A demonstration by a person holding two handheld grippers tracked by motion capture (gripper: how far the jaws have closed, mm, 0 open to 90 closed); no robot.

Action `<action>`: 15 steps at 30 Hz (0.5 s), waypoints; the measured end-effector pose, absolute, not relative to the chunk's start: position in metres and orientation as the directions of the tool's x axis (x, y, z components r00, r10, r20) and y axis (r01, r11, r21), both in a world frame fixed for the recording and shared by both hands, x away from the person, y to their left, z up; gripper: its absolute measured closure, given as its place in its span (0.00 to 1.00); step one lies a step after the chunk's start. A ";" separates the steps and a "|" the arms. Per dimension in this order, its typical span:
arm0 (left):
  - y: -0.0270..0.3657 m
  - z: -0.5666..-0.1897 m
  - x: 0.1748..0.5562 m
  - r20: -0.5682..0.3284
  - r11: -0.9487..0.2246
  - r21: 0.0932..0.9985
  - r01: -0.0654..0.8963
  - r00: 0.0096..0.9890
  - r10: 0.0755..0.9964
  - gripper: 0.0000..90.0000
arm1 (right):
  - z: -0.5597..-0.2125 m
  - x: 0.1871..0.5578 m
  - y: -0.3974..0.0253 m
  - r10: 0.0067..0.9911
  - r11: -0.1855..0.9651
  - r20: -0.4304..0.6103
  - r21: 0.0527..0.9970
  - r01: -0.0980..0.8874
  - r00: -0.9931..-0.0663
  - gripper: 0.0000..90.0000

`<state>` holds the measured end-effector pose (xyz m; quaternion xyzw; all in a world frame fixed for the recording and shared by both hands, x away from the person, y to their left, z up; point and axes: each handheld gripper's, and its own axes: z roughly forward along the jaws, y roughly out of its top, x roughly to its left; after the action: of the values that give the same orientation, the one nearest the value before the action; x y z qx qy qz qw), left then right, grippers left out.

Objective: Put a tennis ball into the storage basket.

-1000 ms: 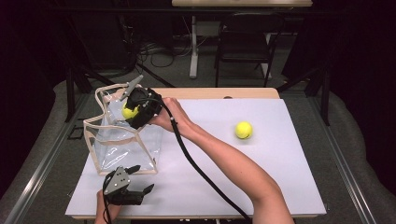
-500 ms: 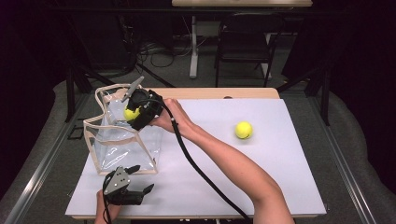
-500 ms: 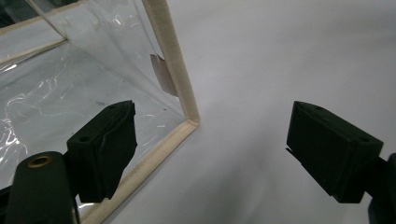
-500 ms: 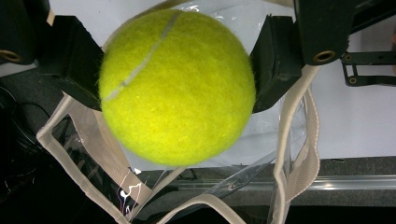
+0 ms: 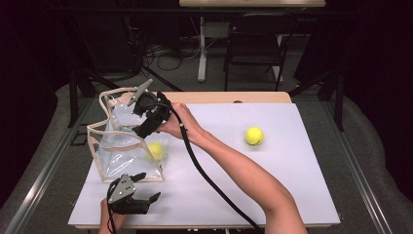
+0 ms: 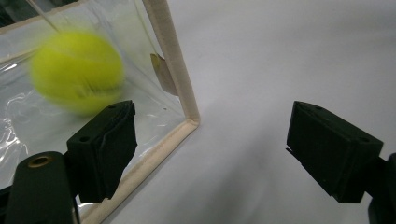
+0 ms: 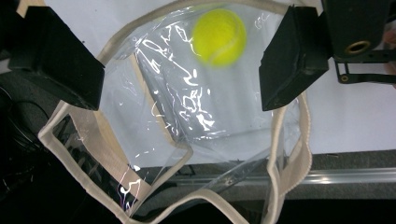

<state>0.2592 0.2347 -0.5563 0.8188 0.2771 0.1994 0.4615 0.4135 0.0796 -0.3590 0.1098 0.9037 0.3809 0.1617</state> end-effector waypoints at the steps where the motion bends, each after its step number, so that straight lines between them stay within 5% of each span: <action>1: 0.235 -0.556 0.259 0.070 -0.418 0.867 0.270 0.766 0.639 0.18 | -0.358 0.413 0.078 0.321 0.681 -0.205 0.728 0.075 -0.925 0.10; 15: 0.234 -0.556 0.259 0.073 -0.424 0.865 0.270 0.767 0.637 0.18 | -0.350 0.411 0.044 0.344 0.634 -0.186 0.769 0.082 -0.920 0.03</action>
<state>0.2593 0.2344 -0.5564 0.8198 0.2767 0.1999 0.4599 0.4106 0.0442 -0.3497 0.1198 0.8897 0.4106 0.1598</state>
